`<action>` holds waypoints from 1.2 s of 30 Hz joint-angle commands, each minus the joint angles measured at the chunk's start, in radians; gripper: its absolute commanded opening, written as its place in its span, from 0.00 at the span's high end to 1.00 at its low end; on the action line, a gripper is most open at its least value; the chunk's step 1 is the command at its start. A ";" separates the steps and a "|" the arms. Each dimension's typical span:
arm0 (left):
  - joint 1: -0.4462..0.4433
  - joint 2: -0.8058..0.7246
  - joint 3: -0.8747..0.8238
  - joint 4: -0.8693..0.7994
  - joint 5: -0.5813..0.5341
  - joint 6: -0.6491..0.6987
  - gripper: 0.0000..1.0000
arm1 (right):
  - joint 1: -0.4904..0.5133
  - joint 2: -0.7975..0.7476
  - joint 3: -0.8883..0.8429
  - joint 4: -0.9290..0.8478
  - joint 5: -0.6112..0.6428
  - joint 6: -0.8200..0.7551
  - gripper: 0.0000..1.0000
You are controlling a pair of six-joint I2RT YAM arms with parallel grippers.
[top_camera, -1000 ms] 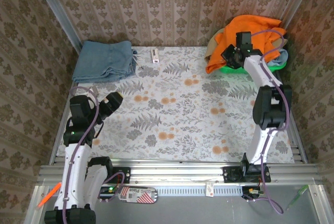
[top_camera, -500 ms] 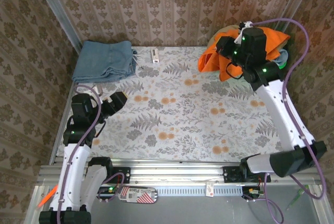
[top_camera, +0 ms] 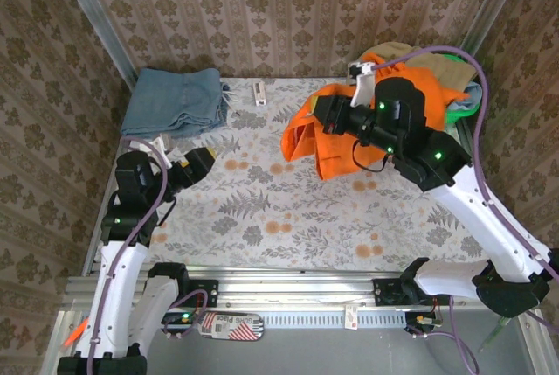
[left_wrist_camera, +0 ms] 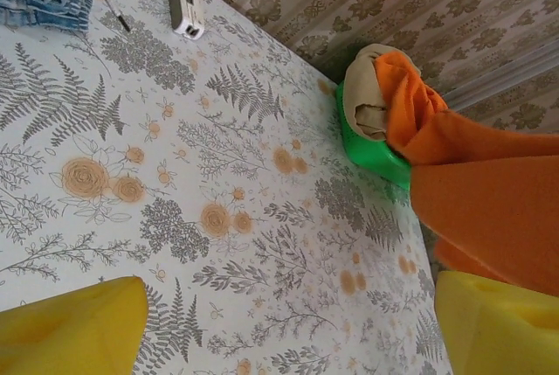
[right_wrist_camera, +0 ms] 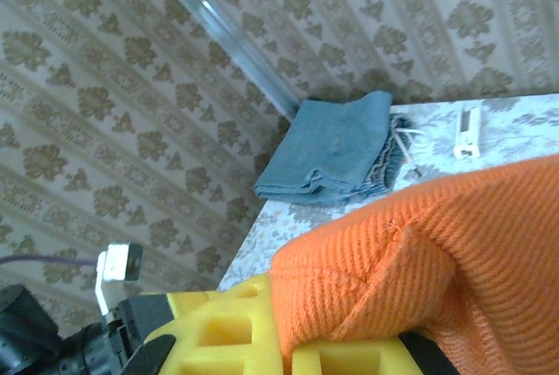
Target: Fold and stack the trousers
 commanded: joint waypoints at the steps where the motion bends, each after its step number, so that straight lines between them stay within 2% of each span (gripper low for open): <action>1: -0.008 -0.012 0.012 -0.009 -0.026 0.019 0.16 | 0.055 0.030 -0.088 0.084 -0.086 0.036 1.00; 6: -0.008 -0.066 0.036 -0.093 -0.133 0.040 0.15 | 0.137 0.169 -0.234 0.199 -0.211 0.155 1.00; 10: -0.008 -0.081 0.057 -0.122 -0.190 0.037 0.15 | 0.230 0.394 -0.223 0.314 -0.302 0.236 1.00; 11: -0.008 -0.085 0.060 -0.132 -0.216 0.029 0.16 | 0.267 0.443 -0.209 0.339 -0.298 0.254 0.88; 13: -0.007 -0.107 0.062 -0.155 -0.294 0.000 0.16 | 0.311 0.542 -0.149 0.331 -0.314 0.267 0.78; 15: -0.006 -0.136 0.056 -0.147 -0.339 -0.010 0.16 | 0.320 0.587 -0.104 0.310 -0.334 0.266 0.59; 16: -0.005 -0.142 0.060 -0.148 -0.346 -0.008 0.15 | 0.317 0.583 -0.094 0.289 -0.312 0.254 0.53; 17: -0.005 -0.141 0.067 -0.152 -0.345 -0.003 0.15 | 0.312 0.569 -0.083 0.253 -0.272 0.229 0.48; 20: -0.006 -0.108 0.085 -0.165 -0.310 0.024 0.16 | 0.273 0.507 -0.081 0.148 -0.172 0.169 0.44; 23: -0.020 -0.063 0.065 -0.155 -0.235 0.034 0.23 | 0.189 0.408 -0.149 0.059 -0.041 0.126 0.44; 26: -0.109 -0.028 0.006 -0.128 -0.231 0.031 0.27 | 0.034 0.271 -0.288 0.013 0.046 0.106 0.44; 28: -0.218 0.010 -0.031 -0.107 -0.280 0.032 0.28 | -0.091 0.187 -0.368 -0.026 0.103 0.087 0.41; 30: -0.379 0.082 -0.051 -0.085 -0.363 0.044 0.28 | -0.242 0.088 -0.454 -0.041 0.147 0.075 0.31; 33: -0.595 0.244 -0.038 -0.058 -0.481 0.063 0.27 | -0.482 0.040 -0.568 0.019 0.097 0.092 0.22; 36: -0.757 0.431 0.012 -0.076 -0.565 0.084 0.27 | -0.650 0.091 -0.604 0.063 0.026 0.095 0.21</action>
